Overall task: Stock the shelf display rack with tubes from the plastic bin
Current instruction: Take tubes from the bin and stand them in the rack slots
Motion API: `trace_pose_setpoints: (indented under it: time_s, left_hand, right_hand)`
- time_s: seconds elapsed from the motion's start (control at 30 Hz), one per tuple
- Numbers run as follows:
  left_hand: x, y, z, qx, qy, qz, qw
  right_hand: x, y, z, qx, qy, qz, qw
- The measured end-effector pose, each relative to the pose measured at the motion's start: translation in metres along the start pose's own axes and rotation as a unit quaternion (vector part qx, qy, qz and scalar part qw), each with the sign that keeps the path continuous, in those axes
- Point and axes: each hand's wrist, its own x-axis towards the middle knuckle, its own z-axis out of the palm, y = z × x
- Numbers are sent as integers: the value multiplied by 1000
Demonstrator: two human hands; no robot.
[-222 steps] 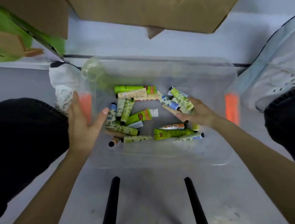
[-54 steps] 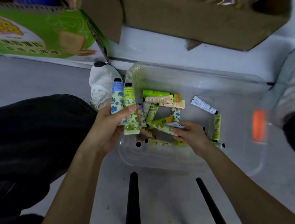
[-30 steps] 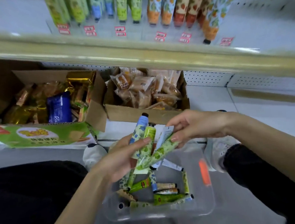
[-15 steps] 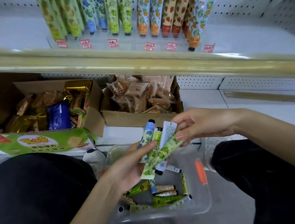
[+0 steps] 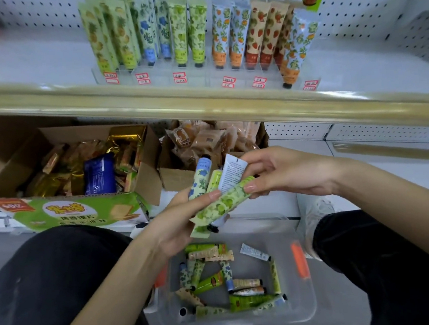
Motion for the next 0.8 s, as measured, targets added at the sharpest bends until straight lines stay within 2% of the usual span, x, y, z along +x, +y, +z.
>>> trace_pose_setpoints:
  time_s: [0.43, 0.63, 0.8]
  left_hand:
    - [12, 65, -14, -7, 19, 48, 999]
    - [14, 66, -21, 16, 13, 42, 999]
    - [15, 63, -23, 21, -1, 55, 998]
  right_hand:
    - [21, -33, 1, -9, 154, -120, 981]
    - [10, -34, -22, 44, 155, -142, 977]
    - [7, -29, -34, 55, 194, -138, 970]
